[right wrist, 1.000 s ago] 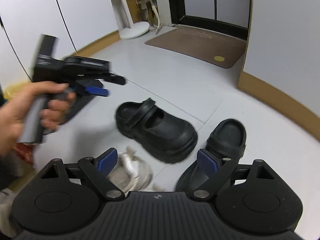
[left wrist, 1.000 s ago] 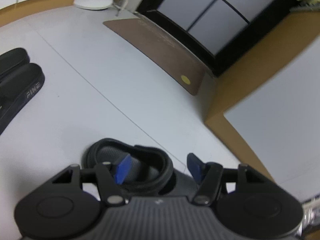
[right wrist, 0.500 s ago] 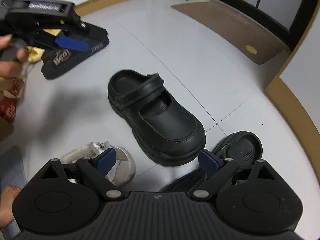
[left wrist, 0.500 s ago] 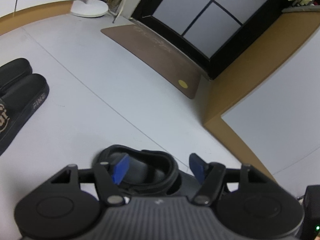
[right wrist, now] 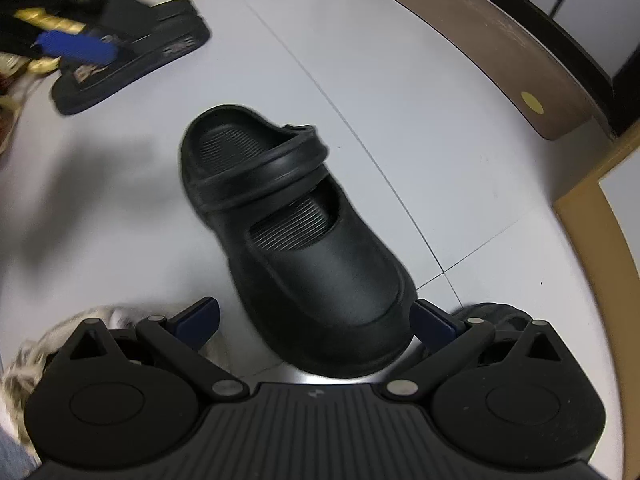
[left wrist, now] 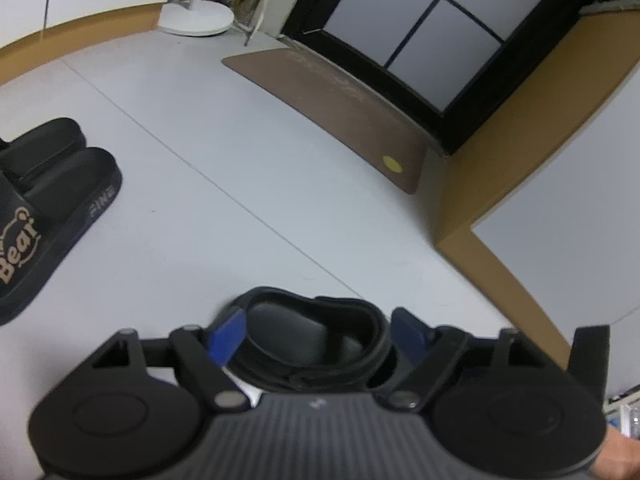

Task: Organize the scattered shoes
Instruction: 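Lower the clog to the floor and open the left gripper, then grasp the black clog by its heel with the right gripper and lift it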

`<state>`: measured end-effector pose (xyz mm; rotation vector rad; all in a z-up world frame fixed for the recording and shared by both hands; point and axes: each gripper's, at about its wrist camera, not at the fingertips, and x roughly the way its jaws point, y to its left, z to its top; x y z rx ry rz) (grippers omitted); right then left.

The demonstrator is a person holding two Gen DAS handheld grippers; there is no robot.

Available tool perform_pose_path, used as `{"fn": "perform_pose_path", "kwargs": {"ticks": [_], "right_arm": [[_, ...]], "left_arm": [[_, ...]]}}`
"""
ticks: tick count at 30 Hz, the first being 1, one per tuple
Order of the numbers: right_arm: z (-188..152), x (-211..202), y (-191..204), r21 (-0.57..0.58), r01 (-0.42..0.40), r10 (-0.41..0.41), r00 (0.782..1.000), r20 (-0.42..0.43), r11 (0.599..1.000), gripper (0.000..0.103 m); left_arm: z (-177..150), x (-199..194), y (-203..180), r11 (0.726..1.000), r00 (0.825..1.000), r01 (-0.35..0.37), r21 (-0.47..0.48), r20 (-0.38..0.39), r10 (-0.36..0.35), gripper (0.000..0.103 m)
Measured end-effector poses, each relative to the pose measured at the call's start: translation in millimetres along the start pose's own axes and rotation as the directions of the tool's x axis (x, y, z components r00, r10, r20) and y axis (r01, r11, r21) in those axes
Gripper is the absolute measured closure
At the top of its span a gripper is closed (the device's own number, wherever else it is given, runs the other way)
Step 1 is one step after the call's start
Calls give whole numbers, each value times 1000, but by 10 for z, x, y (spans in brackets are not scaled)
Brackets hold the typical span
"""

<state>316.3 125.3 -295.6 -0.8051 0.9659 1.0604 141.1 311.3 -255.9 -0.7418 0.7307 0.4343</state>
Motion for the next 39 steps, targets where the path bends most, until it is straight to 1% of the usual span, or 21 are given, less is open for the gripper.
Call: {"fn": "perform_pose_path", "kwargs": {"ticks": [5, 8, 11, 12, 14, 20, 23, 25, 26, 27, 29, 30, 31, 33, 35, 37, 39], "right_arm": [[48, 148, -17, 6, 14, -14, 1000, -16, 1000, 0], [70, 196, 14, 41, 46, -44, 998, -37, 998, 0], [60, 229, 72, 27, 82, -80, 995, -55, 996, 1], [57, 224, 66, 33, 87, -85, 995, -57, 996, 5], [47, 204, 51, 47, 92, -89, 994, -57, 995, 7], [-3, 136, 84, 59, 105, -102, 993, -64, 993, 17], [2, 76, 37, 78, 85, -79, 994, -79, 993, 27], [28, 29, -16, 53, 45, -39, 994, -105, 998, 37], [52, -5, -44, 33, 17, -13, 992, -124, 999, 38], [69, -34, -70, 24, -2, 5, 991, -131, 1000, 36], [128, -85, -122, 30, -28, 31, 993, -116, 999, 19], [164, -99, -138, 46, -29, 33, 995, -98, 999, 2], [205, -105, -143, 59, -28, 33, 996, -78, 998, 0], [244, -67, -114, 50, -40, 44, 996, -76, 998, 0], [264, 28, -53, 22, -44, 46, 994, -101, 999, 0], [266, 131, 24, -9, -30, 29, 991, -127, 1000, 0], [259, 200, 99, -32, -23, 18, 990, -141, 999, 0]], "left_arm": [[-32, 41, 34, 1000, 1000, -17, -16, 0, 17, 3], [-19, 95, 32, 999, 999, -43, -13, -21, 42, 1], [-41, 112, 15, 999, 999, -38, -4, -25, 38, 0], [-49, 122, 23, 999, 999, -32, -6, -33, 32, 0], [-64, 135, 46, 1000, 999, -22, -14, -49, 22, 0], [-80, 84, 158, 998, 999, -29, -60, -41, 26, 0], [-92, 63, 194, 997, 999, -28, -71, -41, 25, 0], [-97, 57, 204, 997, 999, -27, -69, -45, 24, 0], [-100, 60, 208, 997, 998, -26, -68, -50, 23, 0], [-102, 62, 213, 997, 998, -26, -66, -55, 22, 0], [-103, 65, 224, 997, 998, -27, -66, -59, 23, 0], [-100, 67, 232, 997, 998, -30, -65, -60, 26, 0], [-92, 68, 236, 998, 998, -32, -62, -63, 28, 0], [-63, 55, 258, 998, 997, -33, -53, -69, 30, 0], [-51, 47, 285, 997, 997, -29, -66, -73, 24, 0], [-44, 50, 304, 996, 997, -18, -84, -81, 11, 0], [-43, 63, 280, 997, 996, -9, -82, -88, 2, 0]]}}
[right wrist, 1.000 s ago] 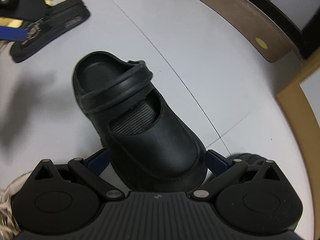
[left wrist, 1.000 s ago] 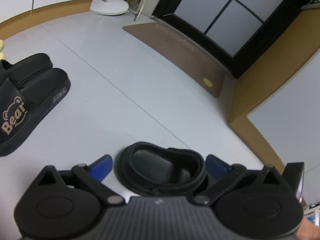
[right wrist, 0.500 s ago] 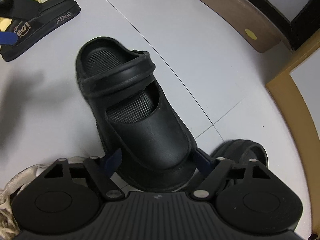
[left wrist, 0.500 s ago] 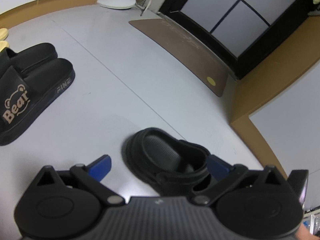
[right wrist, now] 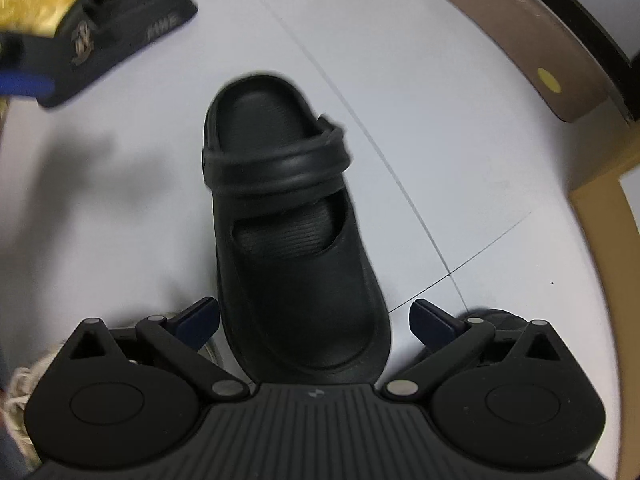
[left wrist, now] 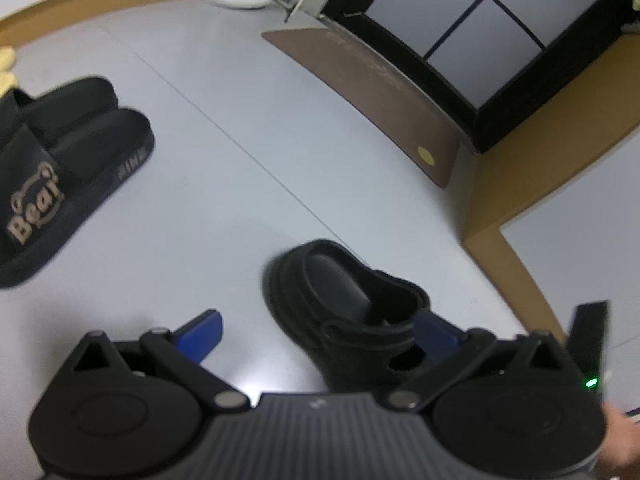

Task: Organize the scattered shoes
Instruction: 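Grasp the black clog by its heel with the right gripper and lift it, then set the held clog down beside the other black clog with the right gripper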

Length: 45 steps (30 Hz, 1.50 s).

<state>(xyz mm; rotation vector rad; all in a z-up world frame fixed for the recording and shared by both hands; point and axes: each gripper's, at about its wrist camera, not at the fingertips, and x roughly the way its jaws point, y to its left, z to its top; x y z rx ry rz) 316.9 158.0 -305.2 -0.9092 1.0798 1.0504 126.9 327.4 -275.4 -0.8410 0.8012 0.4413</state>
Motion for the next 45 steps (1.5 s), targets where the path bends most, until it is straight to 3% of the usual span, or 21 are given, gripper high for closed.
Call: {"fn": "perform_pose_path", "kwargs": {"ticks": [5, 12, 20, 25, 27, 30, 31, 37, 45], "right_arm": [[-19, 65, 69, 20, 50, -50, 999, -14, 999, 9], [-30, -13, 58, 96, 40, -38, 999, -20, 995, 17], [-116, -138, -137, 213, -54, 51, 999, 18, 975, 33], [-158, -245, -282, 272, -121, 114, 993, 42, 955, 57], [-159, -266, -277, 263, -107, 93, 994, 64, 959, 52], [-135, -232, -230, 267, -86, 60, 993, 105, 960, 14], [-120, -213, -195, 269, -78, 46, 991, 125, 960, 8], [-30, 60, -22, 251, -70, 42, 992, 115, 965, 7], [1, 148, -29, 388, -16, -1, 999, 44, 922, 10]], "left_arm": [[-32, 12, -52, 1000, 1000, 5, 23, 2, -5, 0], [-116, 70, -48, 1000, 1000, -11, 14, -11, 11, 0], [-206, 145, -109, 999, 999, -17, 41, -31, 18, 0], [-184, 125, -58, 999, 1000, -21, 24, -22, 21, 0], [-179, 125, -43, 1000, 999, -23, 22, -23, 23, 0], [-183, 136, -6, 999, 999, -27, 22, -28, 28, 0], [-185, 140, 0, 999, 999, -30, 23, -29, 30, 0], [-203, 171, 68, 998, 998, -58, 19, -33, 59, 0], [-245, 221, 17, 997, 997, -69, 45, -38, 71, 0]]}}
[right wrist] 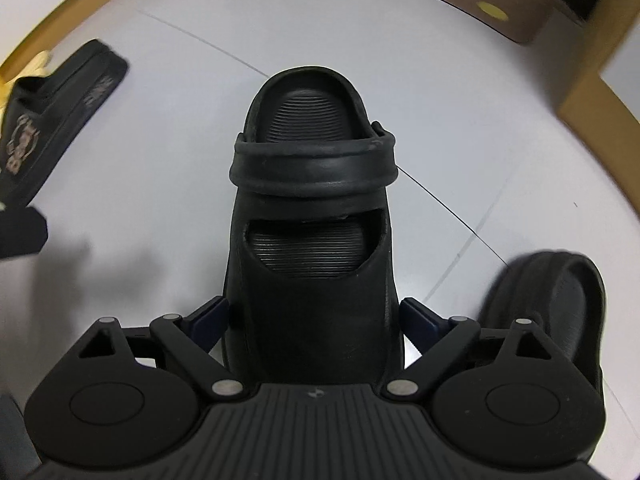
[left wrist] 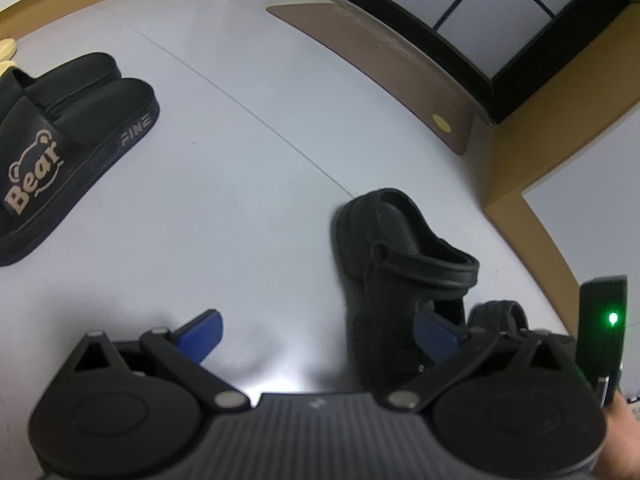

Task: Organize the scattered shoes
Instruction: 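Set the held clog down beside the other black clog with the right gripper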

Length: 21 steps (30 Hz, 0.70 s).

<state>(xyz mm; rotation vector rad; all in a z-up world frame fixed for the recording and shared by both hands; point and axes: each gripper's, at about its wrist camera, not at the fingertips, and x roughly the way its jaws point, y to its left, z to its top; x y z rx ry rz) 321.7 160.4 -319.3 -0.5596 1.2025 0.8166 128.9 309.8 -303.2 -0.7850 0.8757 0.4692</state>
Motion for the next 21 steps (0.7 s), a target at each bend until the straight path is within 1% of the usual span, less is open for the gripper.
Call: {"fn": "perform_pose_path", "kwargs": {"ticks": [5, 7, 8, 10, 12, 14, 19, 20, 21], "right_arm": [[-45, -7, -168, 134, 25, -21, 999, -27, 991, 10], [-66, 6, -267, 236, 26, -19, 999, -34, 971, 10], [-74, 7, -292, 267, 28, -19, 999, -35, 963, 10], [-109, 0, -351, 358, 40, -25, 999, -47, 933, 9], [-149, -15, -377, 414, 62, -41, 997, -60, 908, 9], [-174, -34, -378, 413, 70, -47, 997, -64, 908, 9], [-207, -71, -388, 318, 33, -26, 999, -27, 948, 10], [-215, -70, -386, 300, 34, -28, 999, -22, 953, 10], [-236, -63, -398, 306, 29, -24, 1000, -19, 952, 10]], "left_arm": [[-41, 31, -79, 999, 1000, -3, 37, -6, 4, 0], [-51, 39, -81, 999, 1000, -4, 38, -8, 4, 0], [-51, 39, -77, 999, 1000, -5, 36, -8, 5, 0], [-48, 35, -68, 999, 1000, -4, 33, -8, 4, 0], [-42, 28, -55, 1000, 1000, -8, 30, -4, 9, 0], [-38, 26, -41, 1000, 1000, -9, 22, -2, 9, 0], [-37, 32, -25, 1000, 1000, -8, 11, -1, 8, 0], [-42, 34, -30, 1000, 1000, -8, 13, -3, 8, 0], [-44, 35, -31, 1000, 1000, -7, 14, -4, 7, 0]]}}
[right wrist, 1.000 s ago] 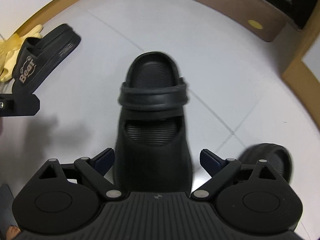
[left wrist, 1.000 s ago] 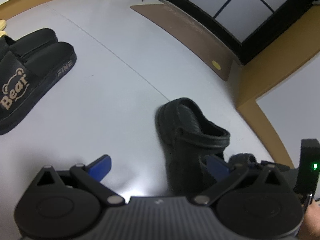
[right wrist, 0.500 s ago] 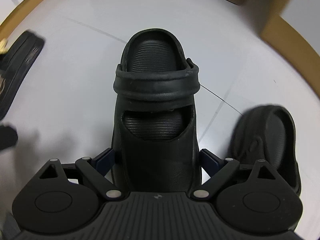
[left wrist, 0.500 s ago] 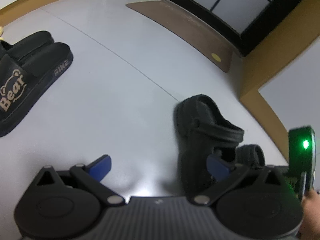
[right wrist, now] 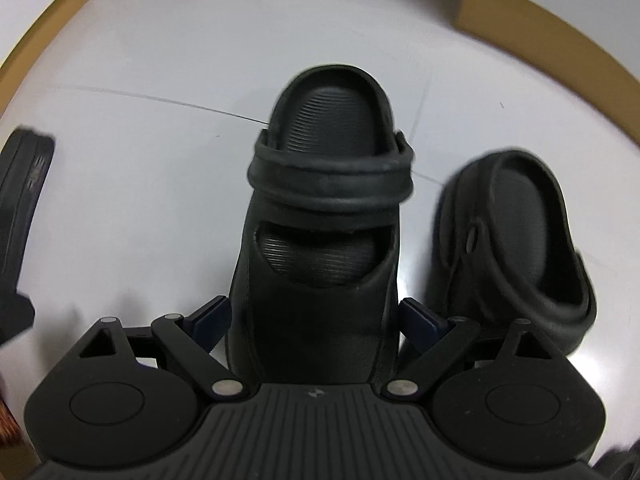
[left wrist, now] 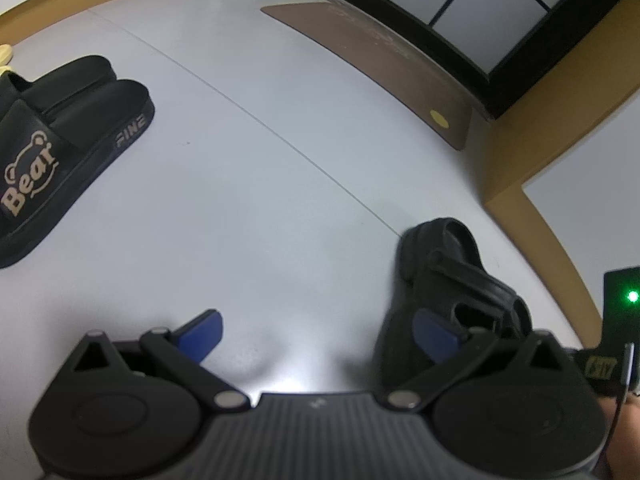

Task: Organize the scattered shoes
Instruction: 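Set the held clog down beside the other black clog with the right gripper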

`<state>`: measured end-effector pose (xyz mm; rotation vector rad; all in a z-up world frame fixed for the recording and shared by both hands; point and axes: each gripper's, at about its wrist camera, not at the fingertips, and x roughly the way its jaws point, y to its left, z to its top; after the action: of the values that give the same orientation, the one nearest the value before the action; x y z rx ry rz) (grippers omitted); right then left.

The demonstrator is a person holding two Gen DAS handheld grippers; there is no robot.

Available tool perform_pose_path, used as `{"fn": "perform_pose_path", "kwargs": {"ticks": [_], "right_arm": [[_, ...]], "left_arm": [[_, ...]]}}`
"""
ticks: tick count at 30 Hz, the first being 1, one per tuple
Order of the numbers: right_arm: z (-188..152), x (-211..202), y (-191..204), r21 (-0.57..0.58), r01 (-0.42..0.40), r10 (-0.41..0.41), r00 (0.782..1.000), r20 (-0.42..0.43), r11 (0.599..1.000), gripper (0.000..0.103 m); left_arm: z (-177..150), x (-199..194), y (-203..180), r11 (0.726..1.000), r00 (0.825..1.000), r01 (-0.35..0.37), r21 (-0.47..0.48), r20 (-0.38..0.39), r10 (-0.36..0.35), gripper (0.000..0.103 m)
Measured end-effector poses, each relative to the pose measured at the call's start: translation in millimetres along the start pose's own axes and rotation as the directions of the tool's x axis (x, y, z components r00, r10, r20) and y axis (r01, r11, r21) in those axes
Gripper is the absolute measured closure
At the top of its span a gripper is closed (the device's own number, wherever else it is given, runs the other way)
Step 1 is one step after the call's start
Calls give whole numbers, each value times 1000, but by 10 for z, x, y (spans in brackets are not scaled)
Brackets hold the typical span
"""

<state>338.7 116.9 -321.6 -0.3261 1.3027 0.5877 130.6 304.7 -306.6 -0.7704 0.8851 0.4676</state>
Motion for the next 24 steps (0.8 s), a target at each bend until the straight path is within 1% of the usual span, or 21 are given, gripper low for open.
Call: {"fn": "perform_pose_path", "kwargs": {"ticks": [4, 7, 9, 13, 19, 24], "right_arm": [[-10, 33, -82, 94, -24, 25, 1000, -8, 995, 11], [32, 41, -144, 195, -29, 34, 999, -21, 980, 13], [52, 45, -158, 237, -26, 33, 999, -27, 971, 14], [29, 53, -151, 255, -8, 20, 999, -44, 967, 15], [-90, 43, -165, 294, 27, -10, 998, -60, 955, 15], [-159, 48, -182, 303, 24, -3, 997, -71, 953, 14]], "left_arm": [[5, 5, 16, 1000, 1000, -1, -3, -2, 1, 0], [8, 10, 25, 1000, 1000, -7, -8, -1, 7, 0], [7, 9, 12, 1000, 1000, -6, -5, -2, 6, 0], [8, 25, 14, 1000, 1000, -3, 3, -4, 3, 0], [54, 48, 67, 1000, 1000, -6, -15, -4, 6, 0], [63, 31, 73, 1000, 1000, -3, -13, -1, 3, 0]]}}
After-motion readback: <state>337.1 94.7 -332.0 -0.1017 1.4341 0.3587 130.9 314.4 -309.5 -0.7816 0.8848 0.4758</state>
